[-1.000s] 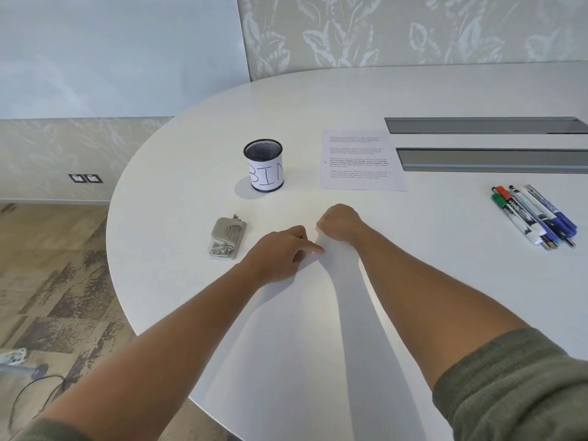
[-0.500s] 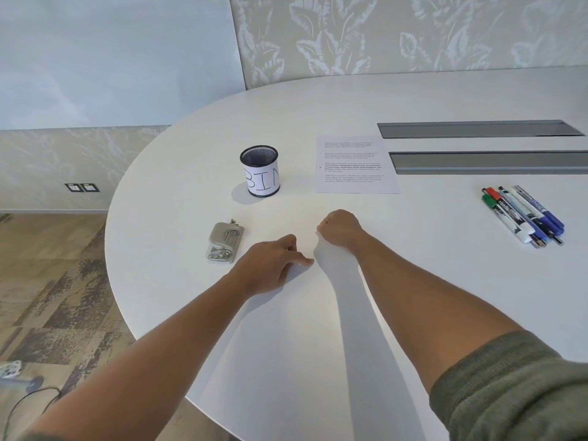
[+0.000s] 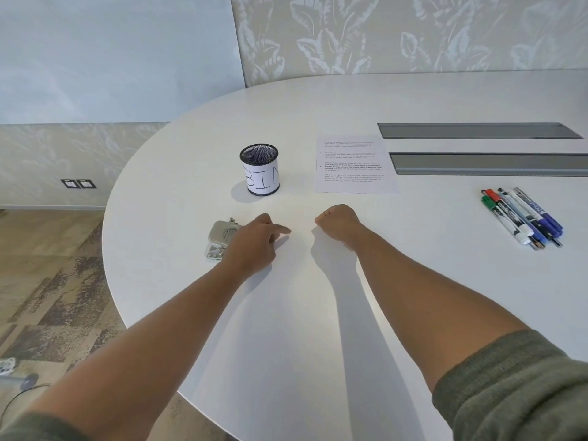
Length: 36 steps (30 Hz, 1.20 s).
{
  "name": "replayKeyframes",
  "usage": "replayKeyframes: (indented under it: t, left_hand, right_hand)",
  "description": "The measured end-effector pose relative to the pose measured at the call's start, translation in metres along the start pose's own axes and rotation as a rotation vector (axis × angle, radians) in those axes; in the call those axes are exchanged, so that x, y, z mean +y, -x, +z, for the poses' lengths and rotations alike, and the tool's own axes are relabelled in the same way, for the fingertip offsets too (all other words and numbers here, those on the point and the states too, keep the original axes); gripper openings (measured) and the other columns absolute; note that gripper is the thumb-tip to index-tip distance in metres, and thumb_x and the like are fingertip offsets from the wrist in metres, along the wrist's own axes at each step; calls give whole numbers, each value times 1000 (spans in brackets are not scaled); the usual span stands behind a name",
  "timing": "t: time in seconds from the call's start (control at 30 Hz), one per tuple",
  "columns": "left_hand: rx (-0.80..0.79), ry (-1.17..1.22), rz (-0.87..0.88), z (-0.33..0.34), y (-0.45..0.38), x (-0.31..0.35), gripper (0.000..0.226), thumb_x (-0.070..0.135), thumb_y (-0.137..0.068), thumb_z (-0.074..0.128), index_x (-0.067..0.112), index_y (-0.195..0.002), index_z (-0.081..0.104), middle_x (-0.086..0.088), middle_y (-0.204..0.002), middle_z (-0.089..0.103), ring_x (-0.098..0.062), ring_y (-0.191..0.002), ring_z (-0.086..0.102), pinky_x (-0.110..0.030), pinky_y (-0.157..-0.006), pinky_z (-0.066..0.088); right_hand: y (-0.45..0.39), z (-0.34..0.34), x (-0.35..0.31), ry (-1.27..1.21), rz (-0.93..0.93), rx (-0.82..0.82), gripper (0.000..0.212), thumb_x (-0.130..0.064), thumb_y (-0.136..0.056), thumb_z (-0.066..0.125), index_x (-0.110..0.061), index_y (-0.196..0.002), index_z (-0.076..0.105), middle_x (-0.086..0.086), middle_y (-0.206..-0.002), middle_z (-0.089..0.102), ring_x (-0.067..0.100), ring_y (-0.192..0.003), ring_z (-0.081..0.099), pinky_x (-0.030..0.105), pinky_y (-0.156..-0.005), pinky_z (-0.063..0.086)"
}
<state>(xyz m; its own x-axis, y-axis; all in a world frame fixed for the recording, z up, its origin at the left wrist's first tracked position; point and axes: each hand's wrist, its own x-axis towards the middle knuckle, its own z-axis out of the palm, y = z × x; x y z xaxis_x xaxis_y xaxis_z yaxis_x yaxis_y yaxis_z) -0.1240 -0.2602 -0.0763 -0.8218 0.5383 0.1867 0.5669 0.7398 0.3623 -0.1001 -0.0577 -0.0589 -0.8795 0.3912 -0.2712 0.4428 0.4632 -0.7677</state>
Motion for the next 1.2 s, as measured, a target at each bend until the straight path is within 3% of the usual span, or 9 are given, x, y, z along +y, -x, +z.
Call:
replayKeyframes:
  t: [0.13, 0.23, 0.33, 0.5, 0.7, 0.8, 0.93, 1.07, 1.2]
  left_hand:
    - [85, 83, -82, -1, -14, -1, 35, 14, -96, 51, 35, -115, 72, 12, -91, 58, -14, -89, 61, -29, -72, 41]
    - [139, 132, -120, -7, -29, -2, 27, 23, -95, 56, 35, -113, 72, 11, -98, 68, -14, -89, 64, -28, -79, 42]
    - [203, 198, -150, -16, -45, -5, 22, 27, -94, 59, 32, -110, 74, 14, -103, 74, -9, -79, 61, -22, -78, 42]
    - [270, 221, -124, -36, -74, -10, 20, 29, -93, 60, 30, -102, 78, 19, -101, 76, 4, -66, 56, -15, -73, 37]
    - [319, 226, -133, -63, -112, -29, 20, 29, -91, 62, 30, -103, 78, 15, -103, 76, -5, -76, 63, -15, -72, 42]
    - [340, 275, -170, -74, -131, -39, 18, 28, -89, 65, 29, -101, 79, 13, -101, 77, -9, -85, 66, -22, -77, 49]
    - [302, 262, -188, -83, -152, -50, 12, 28, -87, 68, 32, -93, 77, 15, -91, 75, -7, -82, 66, -22, -71, 47]
    - [259, 249, -224, -86, -170, -58, 7, 32, -84, 72, 31, -90, 75, 12, -87, 75, -12, -76, 69, -29, -70, 55]
    - [236, 246, -245, -86, -182, -63, 11, 38, -80, 75, 29, -85, 75, 12, -81, 74, -3, -62, 60, -23, -55, 43]
  right_hand:
    - [-4, -1, -8, -44, -15, -3, 35, -5, -78, 50, -19, -55, 28, 1, -59, 32, 18, -52, 28, 22, -43, 21]
    - [-10, 0, -19, -71, -58, 1, 33, -6, -79, 53, -17, -56, 32, 3, -62, 32, 17, -54, 26, 22, -46, 22]
    - [-16, 2, -36, -88, -142, 12, 16, -9, -82, 58, -11, -68, 50, 8, -72, 43, 19, -66, 36, 28, -57, 31]
    - [-30, 4, -71, -120, -251, 6, 10, -11, -82, 57, -15, -73, 55, 9, -74, 43, 19, -69, 35, 30, -60, 29]
    - [-55, 5, -109, -126, -311, -1, 8, -11, -86, 56, -15, -79, 56, 9, -76, 42, 20, -68, 33, 26, -52, 25]
    - [-67, 5, -125, -132, -323, 2, 8, -14, -87, 60, -12, -80, 61, 3, -65, 48, 17, -56, 37, 22, -47, 28]
    - [-85, 7, -140, -138, -304, 21, 8, -19, -86, 65, -15, -80, 66, -5, -65, 52, 9, -51, 40, 20, -48, 32]
    - [-103, 9, -148, -133, -272, 18, 12, -19, -85, 67, -17, -73, 67, -5, -62, 52, 10, -51, 41, 20, -47, 33]
    - [-115, 9, -149, -137, -242, 3, 13, -18, -85, 68, -7, -88, 73, 1, -76, 59, 16, -67, 47, 22, -56, 37]
